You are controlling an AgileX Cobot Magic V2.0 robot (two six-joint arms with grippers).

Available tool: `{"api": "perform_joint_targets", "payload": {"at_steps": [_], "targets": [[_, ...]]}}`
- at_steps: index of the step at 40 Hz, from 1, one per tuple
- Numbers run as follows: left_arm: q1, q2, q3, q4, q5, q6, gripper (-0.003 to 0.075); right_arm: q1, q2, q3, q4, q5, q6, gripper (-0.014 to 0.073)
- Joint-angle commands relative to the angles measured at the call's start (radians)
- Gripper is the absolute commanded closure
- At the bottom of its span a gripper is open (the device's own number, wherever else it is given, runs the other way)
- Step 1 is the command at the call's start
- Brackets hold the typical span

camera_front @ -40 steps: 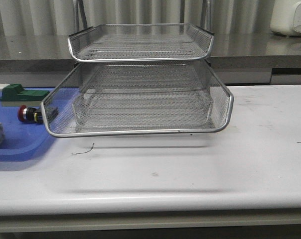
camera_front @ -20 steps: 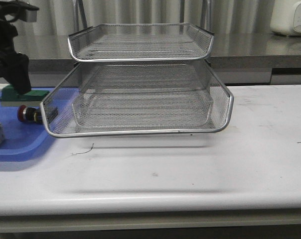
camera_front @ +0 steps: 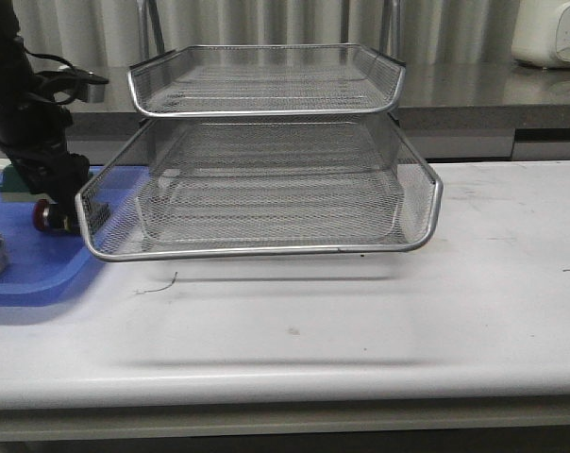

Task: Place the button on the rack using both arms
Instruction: 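Lower the left gripper onto the red button in the blue tray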

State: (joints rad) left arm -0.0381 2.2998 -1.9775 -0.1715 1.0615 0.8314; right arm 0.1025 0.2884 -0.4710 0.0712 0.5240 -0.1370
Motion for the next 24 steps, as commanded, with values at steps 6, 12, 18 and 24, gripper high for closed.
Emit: {"api": "perform_joint_targets", "payload": {"at_steps": [6, 12, 18, 24], "targets": [[-0.005, -0.044, -0.039, -0.060, -0.035, 0.035, 0.0046, 0.000, 0.008, -0.029, 0.004, -0.080, -0.002, 0.0654], [-0.005, -0.036, -0.039, -0.071, -0.043, 0.051, 0.0046, 0.000, 0.008, -0.029, 0.004, -0.080, -0.002, 0.0654], [-0.005, -0.016, -0.041, -0.072, -0.046, 0.051, 0.0046, 0.000, 0.008, -0.029, 0.004, -0.080, -0.002, 0.0654], [-0.005, -0.009, -0.042, -0.072, -0.058, 0.053, 0.0047, 0.000, 0.008, -0.029, 0.004, -0.080, -0.002, 0.0654]]}}
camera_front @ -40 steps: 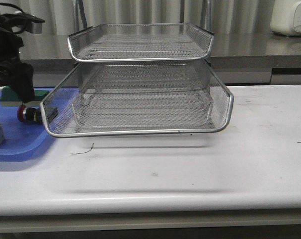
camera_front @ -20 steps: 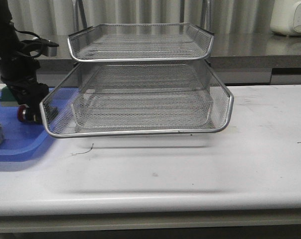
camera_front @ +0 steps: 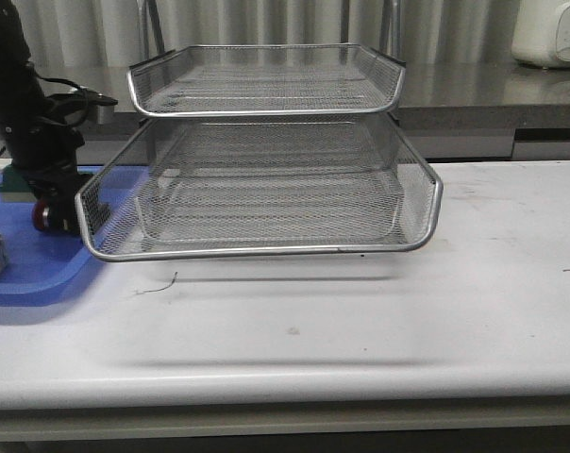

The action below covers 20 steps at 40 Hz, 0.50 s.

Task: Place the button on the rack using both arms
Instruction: 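Lower the left gripper onto the red button in the blue tray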

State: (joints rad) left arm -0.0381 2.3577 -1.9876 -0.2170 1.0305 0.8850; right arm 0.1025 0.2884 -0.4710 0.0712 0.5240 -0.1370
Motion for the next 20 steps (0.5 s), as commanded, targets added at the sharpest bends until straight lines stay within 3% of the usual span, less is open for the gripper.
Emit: {"api": "perform_joint_targets", "payload": {"at_steps": [1, 12, 15, 20], "targets": [[-0.005, -0.067, -0.032, -0.027, -0.028, -0.001, 0.0047, 0.000, 0.008, -0.029, 0.004, -0.080, -0.002, 0.0654], [-0.005, -0.067, -0.032, -0.027, -0.011, -0.001, 0.0069, 0.000, 0.008, -0.029, 0.004, -0.080, -0.002, 0.0654], [-0.005, -0.067, -0.032, -0.027, -0.005, -0.001, 0.0132, 0.000, 0.008, -0.029, 0.004, -0.080, -0.002, 0.0654], [-0.005, -0.067, -0.032, -0.027, -0.001, -0.001, 0.0323, 0.000, 0.008, -0.029, 0.004, -0.080, -0.002, 0.0654]]}}
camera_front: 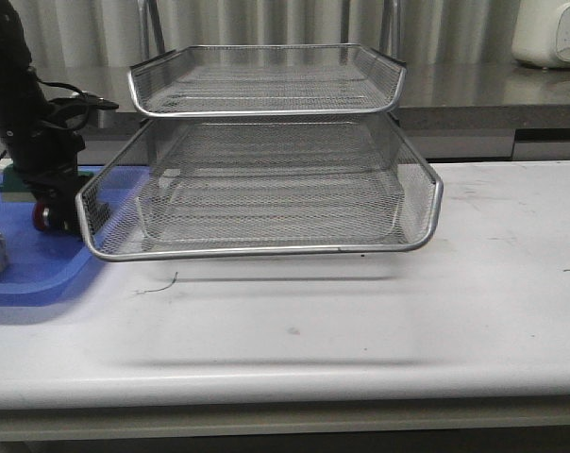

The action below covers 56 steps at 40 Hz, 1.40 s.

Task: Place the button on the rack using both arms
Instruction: 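Lower the left gripper onto the red button in the blue tray, then close the left gripper on the red button and lift it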

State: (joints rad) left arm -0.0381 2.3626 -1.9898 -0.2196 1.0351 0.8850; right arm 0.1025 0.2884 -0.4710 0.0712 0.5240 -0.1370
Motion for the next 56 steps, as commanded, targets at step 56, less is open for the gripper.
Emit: {"api": "perform_joint_targets", "payload": {"at_steps": [56], "targets": [[0.046, -0.536, -0.042, -0.062, 0.257, -0.392, 0.0585, 0.000, 0.008, -0.029, 0.004, -0.080, -0.002, 0.0654]]}}
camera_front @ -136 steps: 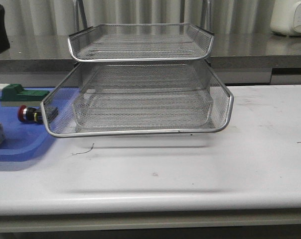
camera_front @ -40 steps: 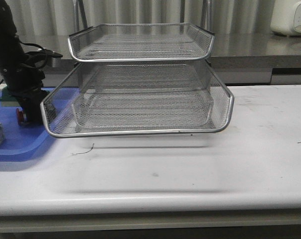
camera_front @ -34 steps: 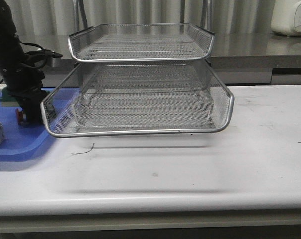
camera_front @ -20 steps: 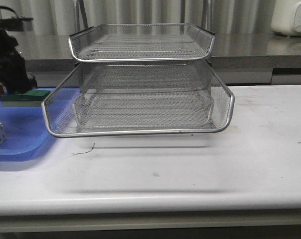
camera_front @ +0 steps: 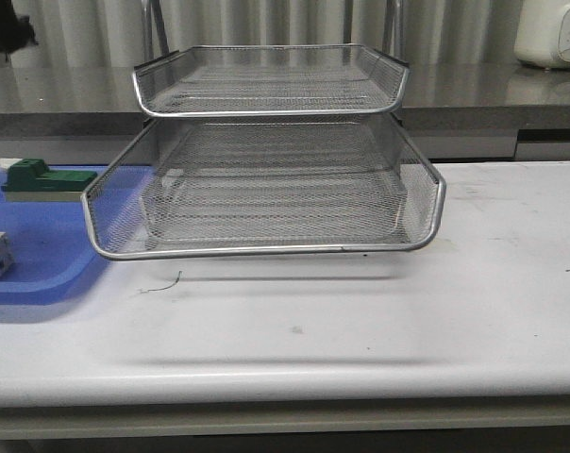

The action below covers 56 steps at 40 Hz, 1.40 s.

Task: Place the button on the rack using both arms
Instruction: 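Close the left gripper on the red button and lift it, then carry the red button over the pulled-out tier and lower it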

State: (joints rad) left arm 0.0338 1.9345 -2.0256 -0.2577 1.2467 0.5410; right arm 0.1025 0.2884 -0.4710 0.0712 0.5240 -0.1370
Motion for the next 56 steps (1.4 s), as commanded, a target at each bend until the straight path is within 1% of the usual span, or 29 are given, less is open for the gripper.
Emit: {"api": "perform_joint_targets", "payload": {"at_steps": [1, 10, 17, 22, 26, 34, 41, 49, 52, 56], "targets": [[-0.040, -0.123, 0.006, -0.024, 0.045, -0.051, 0.0585, 0.000, 0.008, -0.029, 0.004, -0.080, -0.002, 0.0654], [-0.189, -0.248, 0.139, -0.048, 0.045, -0.072, 0.0585, 0.000, 0.008, -0.029, 0.004, -0.080, -0.002, 0.0654], [-0.332, -0.243, 0.217, -0.081, 0.041, -0.076, 0.0584, 0.000, 0.008, -0.029, 0.004, -0.080, -0.002, 0.0654], [-0.436, -0.214, 0.269, -0.079, -0.009, -0.088, 0.0584, 0.000, 0.008, -0.029, 0.004, -0.078, -0.002, 0.0654], [-0.513, -0.181, 0.292, -0.063, -0.078, -0.097, 0.0584, 0.000, 0.008, -0.029, 0.004, -0.078, -0.002, 0.0654], [-0.593, -0.087, 0.295, -0.040, -0.169, -0.102, 0.0584, 0.000, 0.008, -0.029, 0.004, -0.078, -0.002, 0.0654], [-0.612, -0.010, 0.295, -0.024, -0.219, -0.106, 0.0567, 0.000, 0.008, -0.029, 0.004, -0.078, -0.002, 0.0654], [-0.612, 0.008, 0.295, 0.011, -0.250, -0.129, 0.0481, 0.000, 0.008, -0.029, 0.004, -0.078, -0.002, 0.0654], [-0.612, 0.008, 0.290, 0.011, -0.248, -0.129, 0.0419, 0.000, 0.008, -0.029, 0.004, -0.078, -0.002, 0.0654], [-0.615, 0.008, 0.282, 0.009, -0.241, -0.129, 0.0267, 0.000, 0.008, -0.029, 0.004, -0.078, -0.002, 0.0654]]}}
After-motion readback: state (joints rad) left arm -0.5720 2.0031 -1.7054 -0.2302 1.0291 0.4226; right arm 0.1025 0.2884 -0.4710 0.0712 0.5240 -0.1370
